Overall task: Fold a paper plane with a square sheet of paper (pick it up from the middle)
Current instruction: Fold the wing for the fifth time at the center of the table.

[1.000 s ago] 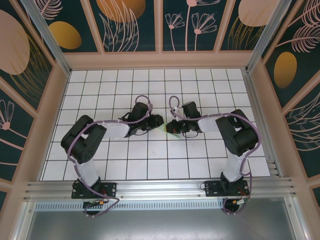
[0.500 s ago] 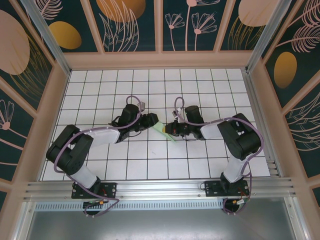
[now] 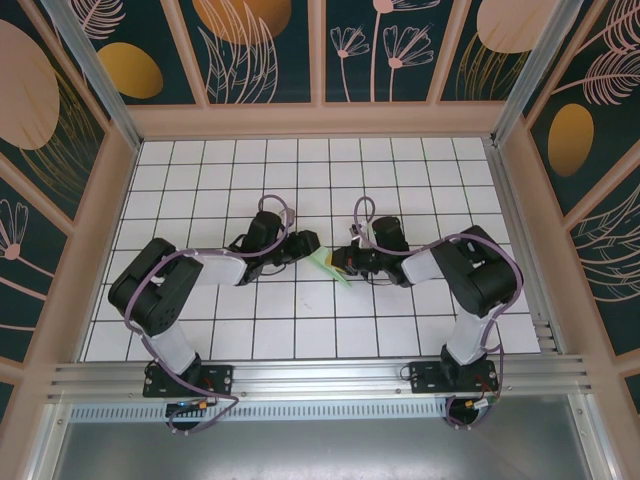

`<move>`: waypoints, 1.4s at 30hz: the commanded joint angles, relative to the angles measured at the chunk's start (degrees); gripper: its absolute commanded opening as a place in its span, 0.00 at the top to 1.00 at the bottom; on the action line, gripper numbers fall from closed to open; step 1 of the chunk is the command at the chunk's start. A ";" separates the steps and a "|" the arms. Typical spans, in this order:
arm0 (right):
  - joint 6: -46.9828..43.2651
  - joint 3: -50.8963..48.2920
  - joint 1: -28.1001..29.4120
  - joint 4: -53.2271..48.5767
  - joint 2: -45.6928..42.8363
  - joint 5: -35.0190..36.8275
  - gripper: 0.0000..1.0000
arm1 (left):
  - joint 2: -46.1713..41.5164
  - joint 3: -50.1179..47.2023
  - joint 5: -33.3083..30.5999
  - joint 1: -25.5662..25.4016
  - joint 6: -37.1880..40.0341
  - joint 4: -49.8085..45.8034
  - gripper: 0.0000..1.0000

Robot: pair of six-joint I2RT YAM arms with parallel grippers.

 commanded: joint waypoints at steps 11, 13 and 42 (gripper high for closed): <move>2.63 0.13 -0.03 -1.53 3.90 1.81 1.00 | 2.06 0.80 1.62 -0.03 1.28 1.84 0.55; 2.68 0.21 -0.03 -1.73 4.25 1.87 1.00 | 2.22 1.12 1.85 -0.07 1.41 1.75 0.55; 8.94 -2.16 -1.73 2.66 5.88 0.45 1.00 | 6.42 4.23 -0.38 -1.06 3.05 -1.67 0.59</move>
